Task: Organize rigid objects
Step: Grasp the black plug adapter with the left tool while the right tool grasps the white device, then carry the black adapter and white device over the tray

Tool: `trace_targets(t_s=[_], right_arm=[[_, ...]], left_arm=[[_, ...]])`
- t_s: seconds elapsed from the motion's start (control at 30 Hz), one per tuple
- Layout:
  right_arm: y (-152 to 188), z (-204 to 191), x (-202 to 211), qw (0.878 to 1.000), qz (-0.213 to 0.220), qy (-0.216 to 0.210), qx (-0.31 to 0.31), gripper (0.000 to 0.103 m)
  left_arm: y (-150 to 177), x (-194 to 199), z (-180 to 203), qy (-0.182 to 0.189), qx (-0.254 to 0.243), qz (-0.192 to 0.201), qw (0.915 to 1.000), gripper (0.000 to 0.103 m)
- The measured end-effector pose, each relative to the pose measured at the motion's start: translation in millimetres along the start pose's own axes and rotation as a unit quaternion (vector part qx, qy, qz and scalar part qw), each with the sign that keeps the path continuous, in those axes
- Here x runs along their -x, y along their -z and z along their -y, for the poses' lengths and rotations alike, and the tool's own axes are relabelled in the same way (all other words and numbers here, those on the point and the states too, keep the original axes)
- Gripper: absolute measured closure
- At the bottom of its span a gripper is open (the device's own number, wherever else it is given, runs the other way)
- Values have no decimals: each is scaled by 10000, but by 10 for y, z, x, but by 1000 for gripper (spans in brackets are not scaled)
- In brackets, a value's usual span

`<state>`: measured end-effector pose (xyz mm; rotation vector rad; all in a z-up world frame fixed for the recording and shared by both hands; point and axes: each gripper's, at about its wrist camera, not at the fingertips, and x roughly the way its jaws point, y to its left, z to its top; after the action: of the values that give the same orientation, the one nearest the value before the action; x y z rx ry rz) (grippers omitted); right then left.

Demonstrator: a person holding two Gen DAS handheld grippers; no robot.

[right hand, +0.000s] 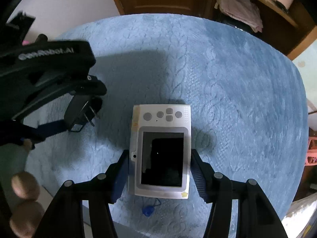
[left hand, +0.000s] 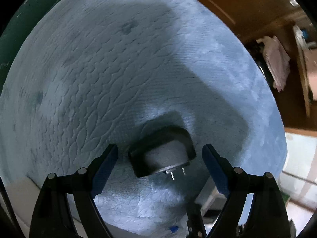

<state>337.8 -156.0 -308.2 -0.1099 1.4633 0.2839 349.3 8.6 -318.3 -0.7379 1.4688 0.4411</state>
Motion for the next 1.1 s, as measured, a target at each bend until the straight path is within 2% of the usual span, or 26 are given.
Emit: trace_targets(t_s=[0.13,0.23,0.33,0.43,0.53,0.73,0.83,0.93,1.1], right_arm=[[61,63,50,9999,27,-70,-67,44],[55,157,14,9999,-12,-108,-131,44],[33,187,-2,9998,-7,-82,-173,44],[66,234,-1,9997,6,-101,-225,44],[92,270,-11,9995,0,-128,-276,44],[183,331,-5,9994,40,-139,-309,44],[207,347,23,9993,79,-131,-337,44],[209,351,103,9991,133,-141,-374,45],[263,358,390,9982,345,-188,-448,45]], left_arm=[[12,19,-1,-90,178,148,9997,16],[35,30,-23,-225,253,197,9992,22],[35,29,-25,-231,275,227,9991,24],[70,38,-38,-294,330,269,9987,35],[89,47,-87,-249,353,203,9989,35],[80,108,-164,-300,-1,148,9994,35],[60,230,-234,-345,-248,248,9988,35],[54,418,-298,-389,-552,408,9969,35],[128,855,-384,-224,-1135,602,9915,35]])
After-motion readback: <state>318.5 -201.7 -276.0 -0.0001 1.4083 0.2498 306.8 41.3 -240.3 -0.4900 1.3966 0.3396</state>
